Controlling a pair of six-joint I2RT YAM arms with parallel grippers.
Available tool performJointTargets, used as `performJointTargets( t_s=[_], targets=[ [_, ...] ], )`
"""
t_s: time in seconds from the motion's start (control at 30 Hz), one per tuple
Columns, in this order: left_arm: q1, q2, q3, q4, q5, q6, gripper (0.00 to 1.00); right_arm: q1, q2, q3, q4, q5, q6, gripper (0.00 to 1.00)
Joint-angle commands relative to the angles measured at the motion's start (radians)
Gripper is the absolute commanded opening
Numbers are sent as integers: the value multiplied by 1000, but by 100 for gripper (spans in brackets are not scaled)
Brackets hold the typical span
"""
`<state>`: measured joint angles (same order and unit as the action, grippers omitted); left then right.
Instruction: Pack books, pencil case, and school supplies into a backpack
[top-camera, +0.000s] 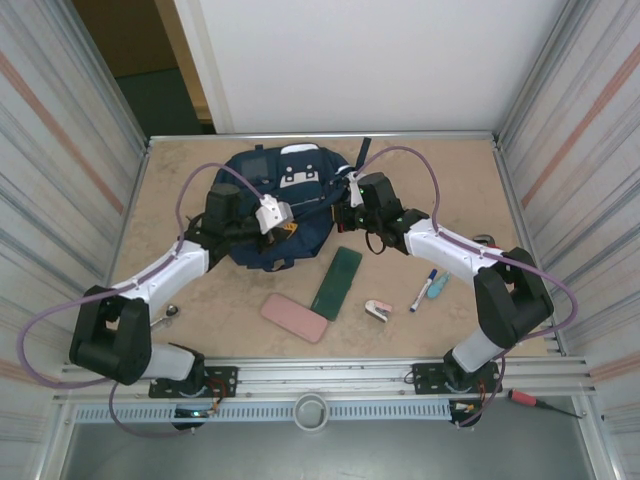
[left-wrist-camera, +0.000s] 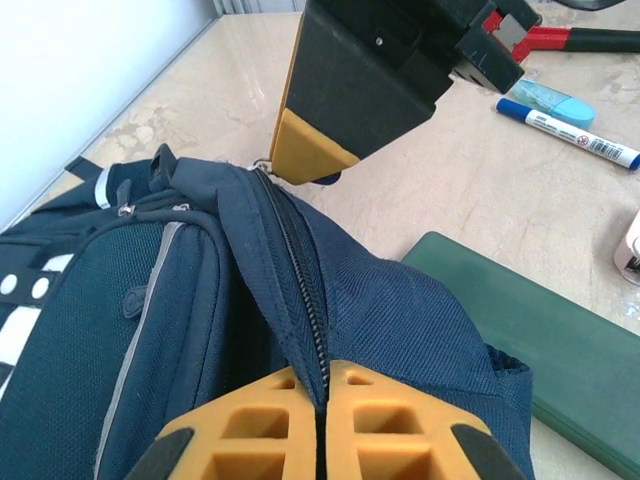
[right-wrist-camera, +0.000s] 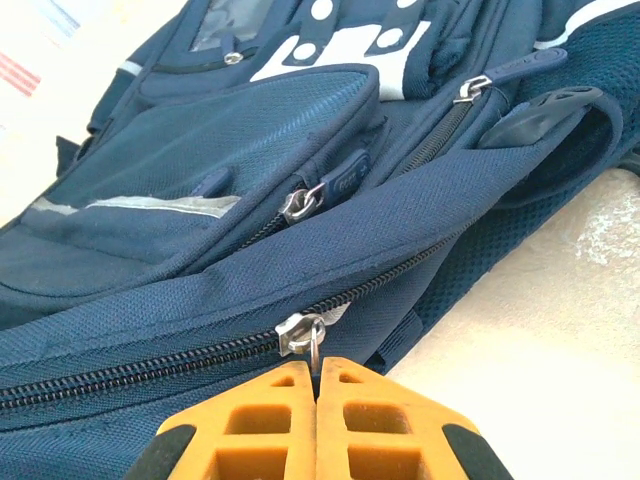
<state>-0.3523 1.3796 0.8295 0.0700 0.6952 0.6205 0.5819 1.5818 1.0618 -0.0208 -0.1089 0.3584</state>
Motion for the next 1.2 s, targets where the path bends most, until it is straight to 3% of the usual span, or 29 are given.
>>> performJointTargets(
  t_s=[0.0, 0.07, 0.3, 0.5, 0.93, 1.17],
  targets=[
    [-3, 25, -1, 40, -43, -18, 7, -27, 3, 12, 11, 86, 10, 0],
    [-10, 39, 3, 29, -55, -20, 13, -21, 5, 20, 9, 80, 11, 0],
    [-14, -5, -23, 82, -101, -106, 52, 5, -8, 18, 21, 53, 12, 0],
    [-72, -28, -5, 62, -170, -147, 68, 14, -29, 12, 19, 24, 15, 0],
    [-185, 97, 124, -58, -269, -94, 74, 20, -65, -5, 27, -44, 20, 0],
    [-188, 204, 230, -131, -266, -76, 63, 35, -96, -20, 54, -53, 30, 0]
  ],
)
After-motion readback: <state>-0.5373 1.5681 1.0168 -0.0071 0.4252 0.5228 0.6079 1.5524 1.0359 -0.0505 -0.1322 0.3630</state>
